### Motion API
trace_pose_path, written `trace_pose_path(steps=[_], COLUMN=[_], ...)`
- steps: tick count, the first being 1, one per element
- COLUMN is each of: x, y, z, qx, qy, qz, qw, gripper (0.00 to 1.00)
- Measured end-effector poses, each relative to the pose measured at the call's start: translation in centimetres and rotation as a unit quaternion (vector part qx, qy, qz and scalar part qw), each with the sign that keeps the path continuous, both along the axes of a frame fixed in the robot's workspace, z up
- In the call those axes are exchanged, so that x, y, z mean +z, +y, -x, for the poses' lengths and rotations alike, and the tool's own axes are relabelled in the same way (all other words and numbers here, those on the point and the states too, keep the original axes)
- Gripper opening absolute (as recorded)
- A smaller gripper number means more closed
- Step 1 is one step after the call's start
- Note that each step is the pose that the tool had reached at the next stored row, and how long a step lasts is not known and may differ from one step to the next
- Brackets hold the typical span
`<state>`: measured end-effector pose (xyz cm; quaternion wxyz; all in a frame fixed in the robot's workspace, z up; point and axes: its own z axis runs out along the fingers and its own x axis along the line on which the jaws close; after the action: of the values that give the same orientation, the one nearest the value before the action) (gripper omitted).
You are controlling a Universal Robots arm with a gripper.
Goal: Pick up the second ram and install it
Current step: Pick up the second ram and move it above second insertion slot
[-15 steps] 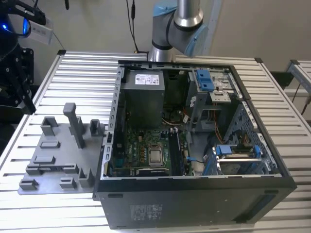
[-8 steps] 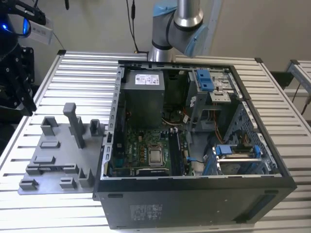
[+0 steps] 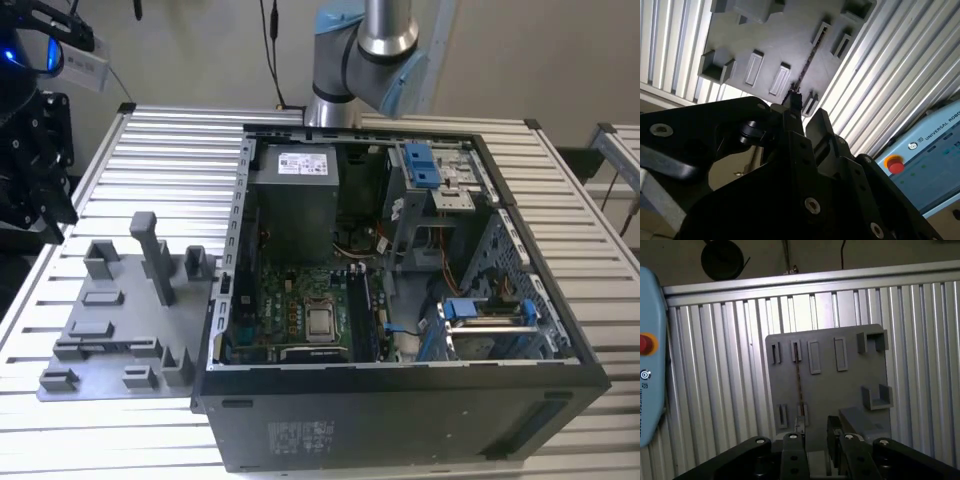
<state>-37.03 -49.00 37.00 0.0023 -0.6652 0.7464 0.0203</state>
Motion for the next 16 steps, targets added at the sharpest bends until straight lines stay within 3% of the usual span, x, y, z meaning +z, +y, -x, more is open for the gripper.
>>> trace_pose_path(steps=[5, 6, 16], x=[0.00, 0.00, -0.10], y=[0.00, 0.00, 0.00], z=[0.00, 0.00, -0.01], qx=[0.000, 0.000, 0.000], qy=[0.0000, 0.0000, -0.0002], qz=[0.0000, 0.0000, 0.0000], qw=[1.0000, 1.0000, 1.0000], gripper=[0.34, 0.40, 0.40])
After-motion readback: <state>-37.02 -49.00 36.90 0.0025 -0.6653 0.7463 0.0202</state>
